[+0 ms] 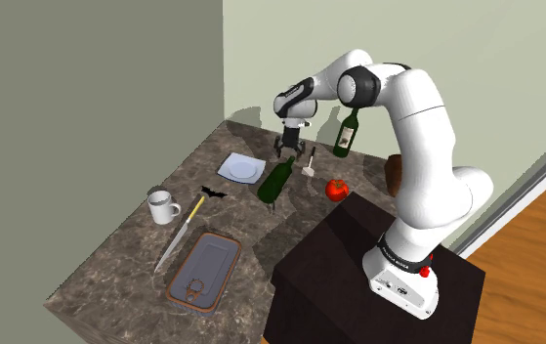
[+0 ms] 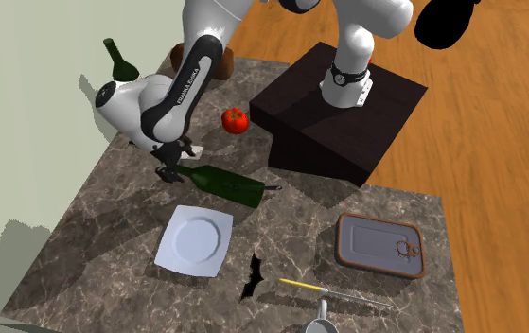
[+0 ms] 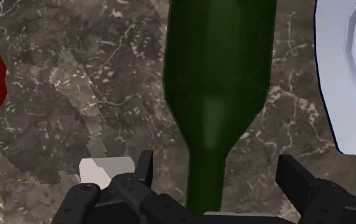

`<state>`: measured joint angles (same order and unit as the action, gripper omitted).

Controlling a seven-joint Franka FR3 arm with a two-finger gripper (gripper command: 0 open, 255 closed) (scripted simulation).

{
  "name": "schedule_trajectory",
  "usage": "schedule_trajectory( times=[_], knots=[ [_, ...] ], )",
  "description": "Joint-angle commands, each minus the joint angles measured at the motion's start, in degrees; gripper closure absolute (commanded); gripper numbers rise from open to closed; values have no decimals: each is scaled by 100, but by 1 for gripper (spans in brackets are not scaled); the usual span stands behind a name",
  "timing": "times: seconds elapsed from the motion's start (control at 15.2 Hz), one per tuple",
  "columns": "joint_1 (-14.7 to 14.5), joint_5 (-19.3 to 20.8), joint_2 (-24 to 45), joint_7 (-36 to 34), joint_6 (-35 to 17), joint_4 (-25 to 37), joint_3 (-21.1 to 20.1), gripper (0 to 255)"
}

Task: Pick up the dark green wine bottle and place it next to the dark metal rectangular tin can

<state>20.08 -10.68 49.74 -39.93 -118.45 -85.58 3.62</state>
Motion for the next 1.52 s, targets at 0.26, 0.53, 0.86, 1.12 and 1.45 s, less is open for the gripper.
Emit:
schedule_trajectory(
  times=[0.26,0.53,0.86,1.12,1.45],
  knots=[
    [25,-82,327,-46,-305,9,-13,0],
    [16,-99,424,-36,-447,-35,-28,0],
    [16,-98,424,-36,-447,-35,-28,0],
    [16,-98,423,-36,-446,-34,-28,255],
    [17,-98,428,-36,-442,-27,-27,255]
  ],
)
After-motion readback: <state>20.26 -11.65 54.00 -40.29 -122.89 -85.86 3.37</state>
